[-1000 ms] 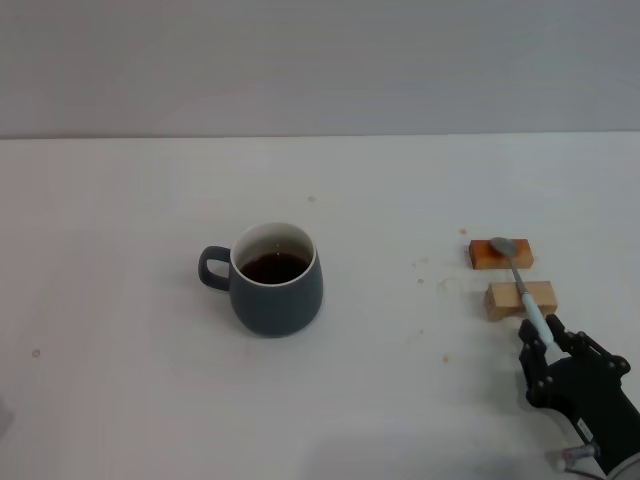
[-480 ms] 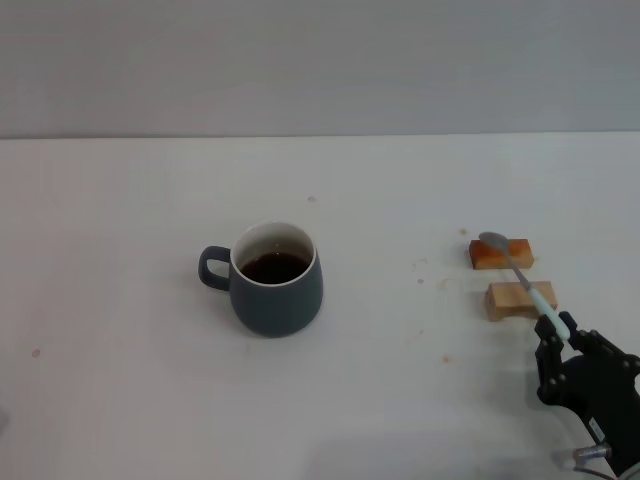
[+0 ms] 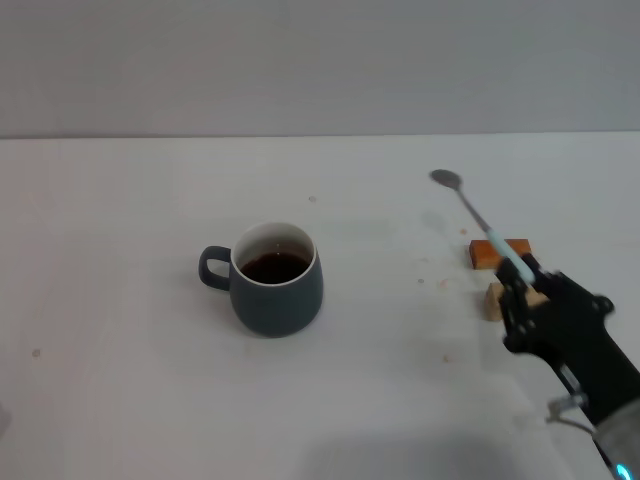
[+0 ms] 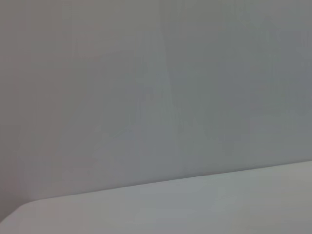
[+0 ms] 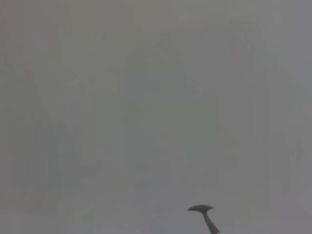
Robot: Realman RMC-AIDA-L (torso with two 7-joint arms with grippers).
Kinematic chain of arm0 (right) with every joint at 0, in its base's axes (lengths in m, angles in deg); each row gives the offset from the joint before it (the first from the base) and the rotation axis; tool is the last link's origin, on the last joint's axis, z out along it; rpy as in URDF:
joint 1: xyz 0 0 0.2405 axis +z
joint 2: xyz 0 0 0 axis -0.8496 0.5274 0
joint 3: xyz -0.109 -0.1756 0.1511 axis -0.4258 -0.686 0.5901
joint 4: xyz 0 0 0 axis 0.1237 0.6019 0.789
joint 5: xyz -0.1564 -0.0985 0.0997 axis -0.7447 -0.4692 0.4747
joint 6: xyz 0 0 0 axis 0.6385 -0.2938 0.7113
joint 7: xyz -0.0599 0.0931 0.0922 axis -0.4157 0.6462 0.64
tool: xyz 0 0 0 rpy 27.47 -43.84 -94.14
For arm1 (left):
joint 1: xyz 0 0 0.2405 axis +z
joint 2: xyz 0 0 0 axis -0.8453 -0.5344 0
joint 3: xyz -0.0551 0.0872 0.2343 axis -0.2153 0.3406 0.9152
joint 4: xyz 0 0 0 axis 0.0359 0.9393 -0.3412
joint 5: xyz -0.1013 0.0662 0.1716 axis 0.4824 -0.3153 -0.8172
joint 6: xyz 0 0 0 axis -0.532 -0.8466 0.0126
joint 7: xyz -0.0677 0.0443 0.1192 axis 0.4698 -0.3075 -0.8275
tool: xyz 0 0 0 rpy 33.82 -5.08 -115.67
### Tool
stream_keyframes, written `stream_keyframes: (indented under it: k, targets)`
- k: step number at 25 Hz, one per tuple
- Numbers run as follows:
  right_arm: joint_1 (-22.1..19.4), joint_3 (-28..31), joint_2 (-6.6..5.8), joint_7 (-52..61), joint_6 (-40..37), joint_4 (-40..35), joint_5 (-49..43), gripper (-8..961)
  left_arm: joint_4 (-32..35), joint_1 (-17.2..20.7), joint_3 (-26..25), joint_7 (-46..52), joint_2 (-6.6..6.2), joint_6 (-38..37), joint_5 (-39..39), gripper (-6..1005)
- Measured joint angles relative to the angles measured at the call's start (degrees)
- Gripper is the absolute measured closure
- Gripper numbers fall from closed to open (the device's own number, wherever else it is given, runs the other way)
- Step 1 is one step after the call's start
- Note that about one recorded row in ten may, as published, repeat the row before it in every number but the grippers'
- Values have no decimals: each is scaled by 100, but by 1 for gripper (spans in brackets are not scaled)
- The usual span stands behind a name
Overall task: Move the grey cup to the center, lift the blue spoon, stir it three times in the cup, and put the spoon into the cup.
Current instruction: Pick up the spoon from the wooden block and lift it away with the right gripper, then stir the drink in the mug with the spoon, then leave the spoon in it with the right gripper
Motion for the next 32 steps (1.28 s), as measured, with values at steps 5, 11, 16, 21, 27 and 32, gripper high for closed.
stream_keyframes:
  k: [5,11,16,21,27,32]
  targets:
    - [342,699,-630,-837,932,1338,12,794,50,-29,0,0,0,14,0,1001]
    - [247,2166,-1065,-2107,2717,2675,-65,794,82,-40,-2,0,0,36,8,1001]
    - [-453,4034,-806,-3744,4976,3605,-94,795,86,-42,-29,0,-7,42,9,1001]
    - [-1430,5898,135,-5155,7283,4161,-233,795,123,-42,-43,0,-4,50,12,1001]
    - [-1874,7209,958,-5046,9073,4607,-1601,795,138,-60,-45,0,3,64,18,1001]
    - [-1484,7215,940,-5135,8631,4244,-1829,795,141,-95,-42,0,7,109,18,1001]
